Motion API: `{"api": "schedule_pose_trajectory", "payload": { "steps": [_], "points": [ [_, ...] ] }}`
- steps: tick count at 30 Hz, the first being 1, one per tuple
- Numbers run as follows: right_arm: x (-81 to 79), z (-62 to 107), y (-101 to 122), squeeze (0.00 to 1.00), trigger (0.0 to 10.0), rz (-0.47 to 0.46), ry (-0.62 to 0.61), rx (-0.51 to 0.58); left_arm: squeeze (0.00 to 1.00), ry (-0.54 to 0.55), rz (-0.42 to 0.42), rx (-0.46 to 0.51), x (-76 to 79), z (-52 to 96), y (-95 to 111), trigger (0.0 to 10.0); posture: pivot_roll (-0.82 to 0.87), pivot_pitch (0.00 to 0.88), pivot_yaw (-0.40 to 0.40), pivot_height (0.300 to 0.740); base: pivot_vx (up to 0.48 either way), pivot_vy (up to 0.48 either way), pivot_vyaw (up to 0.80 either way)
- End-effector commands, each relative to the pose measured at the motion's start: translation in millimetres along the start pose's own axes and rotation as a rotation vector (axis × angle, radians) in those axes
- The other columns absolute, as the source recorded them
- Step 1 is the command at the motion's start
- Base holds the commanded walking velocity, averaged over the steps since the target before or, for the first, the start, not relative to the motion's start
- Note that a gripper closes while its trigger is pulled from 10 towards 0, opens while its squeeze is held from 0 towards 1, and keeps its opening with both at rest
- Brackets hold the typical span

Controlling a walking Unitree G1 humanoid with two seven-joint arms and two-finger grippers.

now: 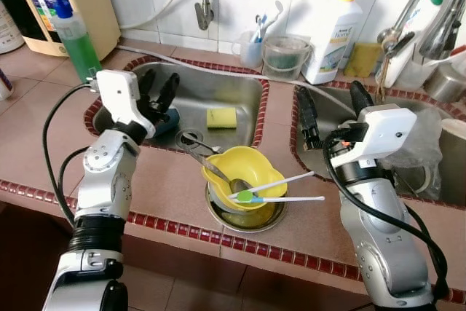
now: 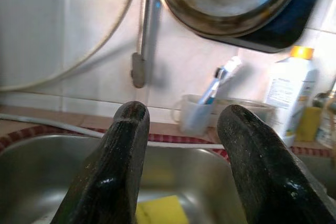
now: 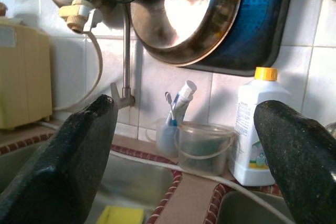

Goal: Kitchen organization

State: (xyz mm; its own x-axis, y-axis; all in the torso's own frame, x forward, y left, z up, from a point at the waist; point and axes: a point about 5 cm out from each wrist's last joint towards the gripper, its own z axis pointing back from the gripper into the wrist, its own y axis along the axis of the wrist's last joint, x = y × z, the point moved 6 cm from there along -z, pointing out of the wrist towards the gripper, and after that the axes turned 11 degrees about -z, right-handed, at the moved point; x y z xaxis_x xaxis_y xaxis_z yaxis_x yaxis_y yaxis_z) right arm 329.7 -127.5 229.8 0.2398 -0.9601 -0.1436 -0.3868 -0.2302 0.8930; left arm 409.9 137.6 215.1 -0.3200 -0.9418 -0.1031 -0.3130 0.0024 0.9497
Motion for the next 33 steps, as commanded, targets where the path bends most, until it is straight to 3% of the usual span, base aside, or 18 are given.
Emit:
{"api": "schedule_pose_trajectory", "payload": {
  "steps": [1, 6, 13, 15, 21, 23, 28, 33],
  "points": [
    [2.6, -2.5, 2.0, 0.0, 10.0, 0.016, 0.0, 0.019, 0.0, -0.031, -0.006, 0.01, 11.1, -6.8, 7.3, 10.0, 0.1, 0.0, -0.023, 0.74, 0.0, 0.0, 0.0],
    [1.1, -1.1, -3.9, 0.0, 10.0, -0.04, -0.015, 0.008, 0.0, -0.007, 0.011, 0.017, 8.9, -2.1, 10.5, 10.0, 0.07, 0.0, -0.014, 0.74, 0.0, 0.0, 0.0],
    [-1.5, 5.1, -5.4, 0.0, 10.0, -0.031, -0.034, 0.021, 0.0, 0.114, 0.051, -0.007, -9.0, 21.8, -0.3, 10.0, 0.05, 0.0, -0.015, 0.74, 0.0, 0.0, 0.0],
    [-1.8, 7.3, -5.7, 0.0, 10.0, -0.024, -0.042, 0.023, 0.0, 0.128, -0.013, -0.043, -8.6, 31.3, -8.2, 10.0, 0.04, 0.0, -0.013, 0.74, 0.0, 0.0, 0.0],
    [1.5, 13.4, -10.0, 0.0, 10.0, -0.003, -0.08, 0.025, 0.0, 0.153, -0.071, -0.071, -8.8, 46.5, -15.1, 10.0, 0.03, 0.0, 0.002, 0.74, 0.0, 0.0, 0.0],
    [3.8, 16.3, -12.9, 0.0, 10.0, 0.014, -0.098, 0.025, 0.0, 0.183, -0.04, -0.059, -11.5, 49.2, -14.3, 10.0, 0.03, 0.0, 0.007, 0.74, 0.0, 0.0, 0.0],
    [5.1, 19.5, -17.5, 0.0, 10.0, 0.032, -0.109, 0.015, 0.0, 0.182, -0.08, -0.039, -10.2, 52.0, -12.4, 10.0, 0.03, 0.0, 0.007, 0.74, 0.0, 0.0, 0.0],
    [8.1, 20.2, -23.9, 0.0, 10.0, 0.049, -0.11, 0.002, 0.0, 0.176, -0.106, -0.069, -10.4, 59.6, -24.3, 10.0, 0.04, 0.0, -0.007, 0.74, 0.0, 0.0, 0.0]
  ]
}}
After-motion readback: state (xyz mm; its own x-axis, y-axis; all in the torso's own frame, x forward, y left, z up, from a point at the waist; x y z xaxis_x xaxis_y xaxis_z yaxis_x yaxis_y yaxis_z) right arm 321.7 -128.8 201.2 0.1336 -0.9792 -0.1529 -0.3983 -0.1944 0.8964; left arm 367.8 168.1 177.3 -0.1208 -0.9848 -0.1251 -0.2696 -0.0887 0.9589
